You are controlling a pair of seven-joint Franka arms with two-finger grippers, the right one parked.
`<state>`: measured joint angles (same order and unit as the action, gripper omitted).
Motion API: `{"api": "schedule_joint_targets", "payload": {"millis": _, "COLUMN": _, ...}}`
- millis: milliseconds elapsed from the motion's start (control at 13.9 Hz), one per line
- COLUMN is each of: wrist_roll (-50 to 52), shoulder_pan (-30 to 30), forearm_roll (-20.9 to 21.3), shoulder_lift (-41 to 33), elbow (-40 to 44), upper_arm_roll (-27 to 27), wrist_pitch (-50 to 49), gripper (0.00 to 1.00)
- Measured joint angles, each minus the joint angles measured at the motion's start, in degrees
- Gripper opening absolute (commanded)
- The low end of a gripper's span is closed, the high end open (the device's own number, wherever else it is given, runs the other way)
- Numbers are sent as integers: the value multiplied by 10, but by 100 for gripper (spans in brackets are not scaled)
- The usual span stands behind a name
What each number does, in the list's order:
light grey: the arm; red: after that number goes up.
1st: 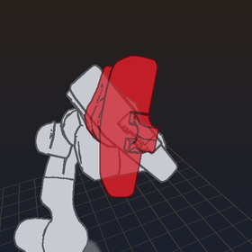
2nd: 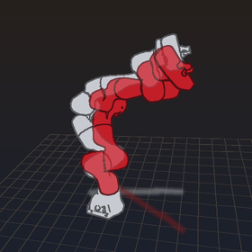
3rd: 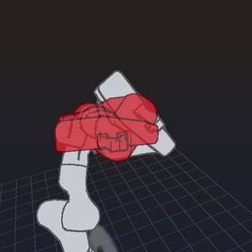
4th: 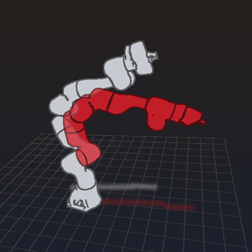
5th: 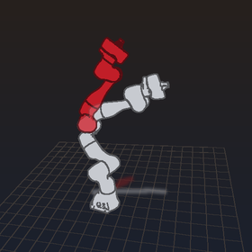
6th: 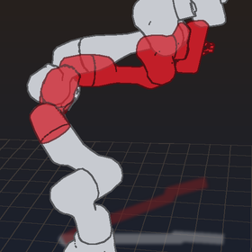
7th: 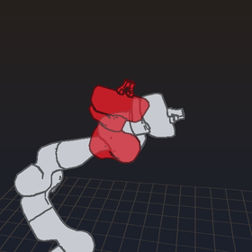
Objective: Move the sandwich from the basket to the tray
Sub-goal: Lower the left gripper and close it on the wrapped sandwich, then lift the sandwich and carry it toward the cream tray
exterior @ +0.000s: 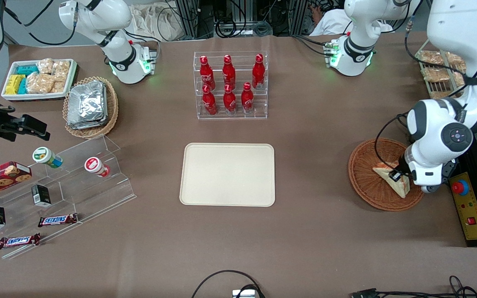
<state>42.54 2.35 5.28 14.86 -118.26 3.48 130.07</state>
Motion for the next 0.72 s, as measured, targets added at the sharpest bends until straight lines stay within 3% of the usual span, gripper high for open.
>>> {"api": "schedule_joint_targets", "payload": {"millis": 144, "wrist_roll": -21, "shoulder_pan": 2, "forearm_roll": 0, "shoulder_lift": -30, "elbow": 45, "upper_arm_roll": -20, "wrist_pitch": -94, "gripper": 0}}
{"api": "schedule_joint_targets", "payload": {"millis": 433, "wrist_roll": -103, "shoulder_pan": 4, "forearm_roll": 0, "shoulder_lift": -30, "elbow": 238, "upper_arm_roll": -79, "wrist_pitch": -324, "gripper": 0}}
{"api": "schedule_joint_targets", "payload": {"millis": 722, "wrist_roll": -158, "shoulder_pan": 12, "forearm_roll": 0, "shoulder_lift": 20, "elbow": 343, "upper_arm_roll": -158, "wrist_pitch": -368, "gripper": 0}}
